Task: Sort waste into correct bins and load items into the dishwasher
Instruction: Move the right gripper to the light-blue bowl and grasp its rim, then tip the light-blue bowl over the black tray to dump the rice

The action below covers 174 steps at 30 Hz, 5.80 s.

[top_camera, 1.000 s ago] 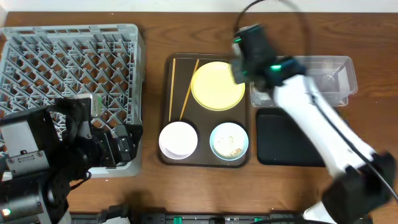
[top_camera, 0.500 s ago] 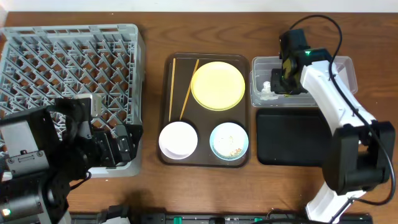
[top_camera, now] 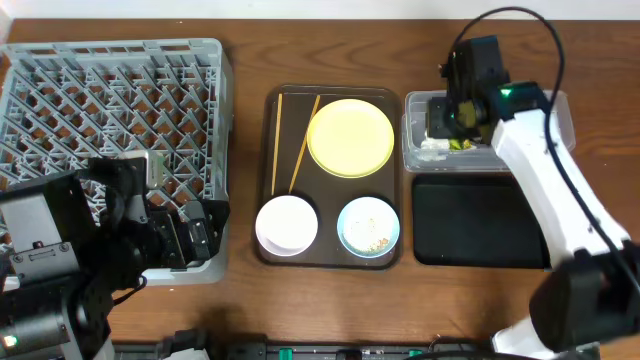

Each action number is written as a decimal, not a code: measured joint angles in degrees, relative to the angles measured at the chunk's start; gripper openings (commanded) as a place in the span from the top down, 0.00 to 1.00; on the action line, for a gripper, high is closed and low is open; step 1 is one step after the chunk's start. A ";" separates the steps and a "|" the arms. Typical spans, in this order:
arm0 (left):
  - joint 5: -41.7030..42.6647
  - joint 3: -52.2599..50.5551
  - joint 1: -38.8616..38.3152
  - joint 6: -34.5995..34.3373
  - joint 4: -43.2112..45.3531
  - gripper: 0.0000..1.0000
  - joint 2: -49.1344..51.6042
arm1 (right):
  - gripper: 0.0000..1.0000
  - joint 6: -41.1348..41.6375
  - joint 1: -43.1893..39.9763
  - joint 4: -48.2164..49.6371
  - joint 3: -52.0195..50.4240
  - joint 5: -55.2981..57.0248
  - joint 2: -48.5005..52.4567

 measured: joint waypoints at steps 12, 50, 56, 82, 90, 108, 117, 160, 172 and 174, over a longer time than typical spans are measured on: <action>0.00 -0.02 0.00 0.00 0.02 0.02 0.00 | 0.99 0.42 0.17 -4.52 -0.96 -0.17 1.14; 0.02 -0.02 0.00 0.00 0.02 0.02 0.00 | 0.57 4.87 29.22 -3.32 -8.37 -9.16 2.16; 0.00 -0.02 0.00 0.00 0.00 0.02 0.00 | 0.57 13.51 33.94 6.49 -17.00 -0.46 2.25; 0.02 0.00 0.00 0.00 0.00 0.02 0.00 | 0.99 24.28 34.53 9.75 -20.02 2.93 5.44; 0.00 0.00 0.00 0.00 0.02 0.02 0.00 | 0.99 15.85 29.66 7.67 -20.02 -5.57 -4.83; 0.00 0.00 0.00 0.00 0.02 0.02 0.00 | 0.99 -9.40 -8.55 -4.59 -27.28 -40.65 -19.69; 0.00 0.00 0.00 0.00 0.04 0.02 0.00 | 0.99 -19.08 -26.62 6.45 -41.94 -66.16 -19.06; 0.00 0.00 0.00 0.00 0.00 0.02 0.00 | 0.99 -14.80 -36.26 18.86 -49.96 -78.38 -19.82; 0.00 0.00 0.00 0.00 0.02 0.02 0.00 | 0.99 -12.44 -35.43 20.92 -49.96 -79.30 -20.09; 0.02 0.00 0.00 0.00 0.00 0.02 0.00 | 0.99 -12.15 -35.39 21.33 -49.96 -79.93 -20.09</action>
